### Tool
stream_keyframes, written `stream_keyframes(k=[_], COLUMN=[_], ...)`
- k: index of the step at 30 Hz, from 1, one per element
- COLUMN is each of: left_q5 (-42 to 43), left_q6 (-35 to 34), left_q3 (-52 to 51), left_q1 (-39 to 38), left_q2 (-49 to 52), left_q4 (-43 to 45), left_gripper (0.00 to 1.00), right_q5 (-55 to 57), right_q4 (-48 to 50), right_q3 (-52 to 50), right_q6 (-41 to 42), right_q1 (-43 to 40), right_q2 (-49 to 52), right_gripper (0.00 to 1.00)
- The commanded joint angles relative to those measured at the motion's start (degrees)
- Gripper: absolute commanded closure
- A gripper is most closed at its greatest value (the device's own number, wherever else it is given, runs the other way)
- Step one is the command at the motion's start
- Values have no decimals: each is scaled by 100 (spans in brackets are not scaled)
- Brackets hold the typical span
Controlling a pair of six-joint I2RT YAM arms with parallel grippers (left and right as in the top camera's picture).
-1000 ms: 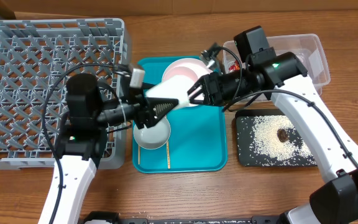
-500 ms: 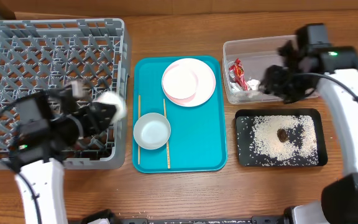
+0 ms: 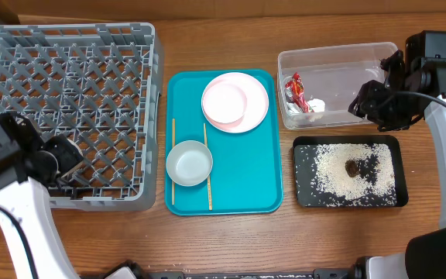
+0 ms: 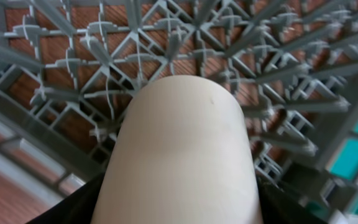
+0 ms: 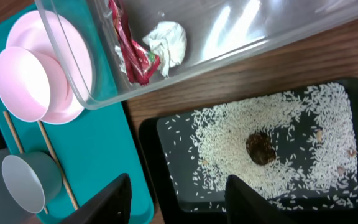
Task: Sort waste into correct bins and load items into the dishwasher
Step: 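Place the white cup into the dish rack with the left gripper, then grasp the metal bowl with the left gripper and lift it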
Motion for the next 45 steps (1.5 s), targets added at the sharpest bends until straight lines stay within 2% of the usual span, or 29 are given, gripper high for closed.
stream_keyframes(k=[1, 3, 5, 6, 8, 10, 12, 13, 14, 15, 16, 24, 28, 33, 39, 41, 45], left_q5=[-177, -116, 352, 535, 848, 922, 866, 837, 833, 820, 809, 894, 1182, 1161, 887, 656, 411], left_q6=[-85, -83, -79, -79, -76, -76, -79, -79, -79, -81, -83, -431, -450, -485, -374, -267, 26], left_q3=[85, 85, 85, 85, 85, 85, 85, 85, 87, 87, 87, 157, 210, 210, 205, 203, 203], left_q1=[15, 15, 15, 15, 13, -2, -37, -48, -48, -48, -48, -59, -374, -1521, -3491, -4229, -5200], left_q2=[459, 728, 975, 1036, 1104, 1121, 1121, 1121, 1121, 1121, 1121, 898, 431, -129, -35, 201, 756], left_q4=[308, 431, 560, 614, 697, 730, 739, 734, 682, 649, 623, 481, 509, 621, 704, 721, 807], left_gripper=[95, 90, 83, 77, 77, 71, 47, 42, 30, 10, 0, 0, 0, 0, 0, 0, 0], right_q5=[-48, -52, -107, -136, -153, -153, -151, -151, -153, -151, -151, -151, -151, -151, -151, -151, -151], right_q4=[-24, -48, -68, -66, -68, -92, -131, -138, -138, -138, -140, -151, -175, -219, -343, -345, -343], right_q3=[162, 162, 160, 160, 160, 160, 162, 162, 160, 162, 160, 162, 160, 160, 162, 160, 162], right_q6=[-48, -48, -48, -48, -48, -48, -48, -48, -50, -50, -50, -55, -52, -52, -46, -46, -44], right_q1=[11, 11, 11, 11, 11, 11, 11, 11, 11, 11, 11, 11, 11, 11, 11, 11, 11], right_q2=[-107, -107, -107, -107, -107, -107, -107, -107, -107, -107, -107, -107, -107, -107, -107, -107, -107], right_gripper=[50, 50, 50, 50, 50, 50, 50, 50, 50, 50, 50, 50, 50, 49, 25, 24, 24])
